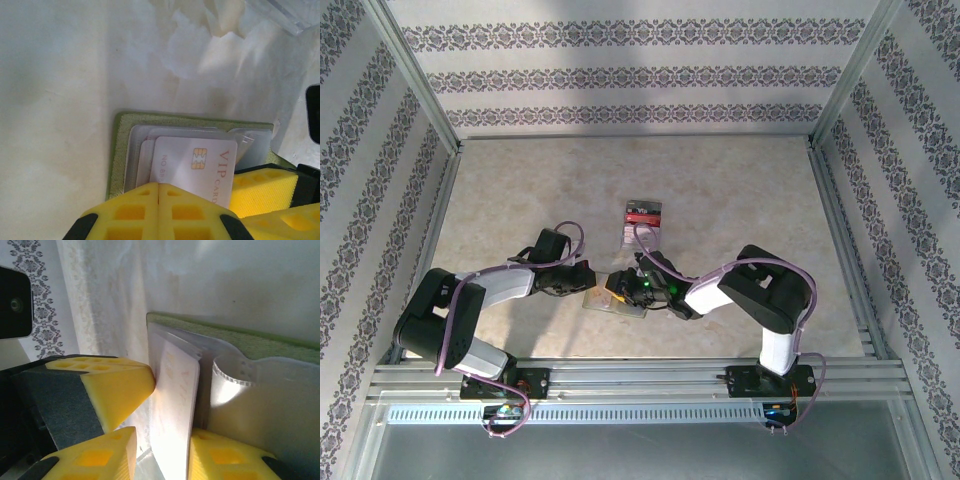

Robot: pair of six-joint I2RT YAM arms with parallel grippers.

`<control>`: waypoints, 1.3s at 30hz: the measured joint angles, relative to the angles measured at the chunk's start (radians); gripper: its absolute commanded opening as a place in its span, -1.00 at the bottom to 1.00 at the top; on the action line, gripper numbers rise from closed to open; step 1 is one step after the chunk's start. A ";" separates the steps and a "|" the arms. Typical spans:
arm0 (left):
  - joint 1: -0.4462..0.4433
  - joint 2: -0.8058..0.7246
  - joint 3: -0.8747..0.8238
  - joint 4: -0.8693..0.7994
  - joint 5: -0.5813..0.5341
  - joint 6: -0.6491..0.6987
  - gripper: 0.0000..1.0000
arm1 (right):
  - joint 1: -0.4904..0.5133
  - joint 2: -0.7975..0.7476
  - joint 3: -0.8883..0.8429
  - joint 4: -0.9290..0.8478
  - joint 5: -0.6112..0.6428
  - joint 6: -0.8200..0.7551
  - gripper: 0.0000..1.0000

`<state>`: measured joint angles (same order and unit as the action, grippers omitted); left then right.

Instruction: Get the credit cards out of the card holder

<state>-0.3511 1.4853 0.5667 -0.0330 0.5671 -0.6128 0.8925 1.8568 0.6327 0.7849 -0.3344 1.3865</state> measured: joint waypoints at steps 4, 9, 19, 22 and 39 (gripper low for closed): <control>0.000 -0.002 0.000 0.000 0.000 0.000 -1.00 | 0.000 0.005 -0.002 0.013 0.000 0.003 -0.44; 0.000 -0.005 0.000 -0.002 -0.003 0.000 -0.97 | 0.000 0.004 -0.007 0.017 0.003 0.003 -0.47; 0.000 -0.067 0.018 -0.116 -0.009 0.000 -0.78 | 0.000 0.005 -0.010 0.021 0.003 0.003 -0.48; 0.003 -0.092 0.037 -0.145 -0.021 0.001 -0.85 | 0.000 0.005 -0.010 0.020 0.003 0.003 -0.49; 0.006 -0.011 0.050 -0.152 0.003 0.009 -1.00 | 0.000 0.005 -0.009 0.016 0.003 0.003 -0.50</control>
<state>-0.3447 1.4742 0.6163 -0.1852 0.5705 -0.6037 0.8921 1.8618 0.6235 0.8005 -0.3313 1.3895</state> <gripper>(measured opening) 0.056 0.253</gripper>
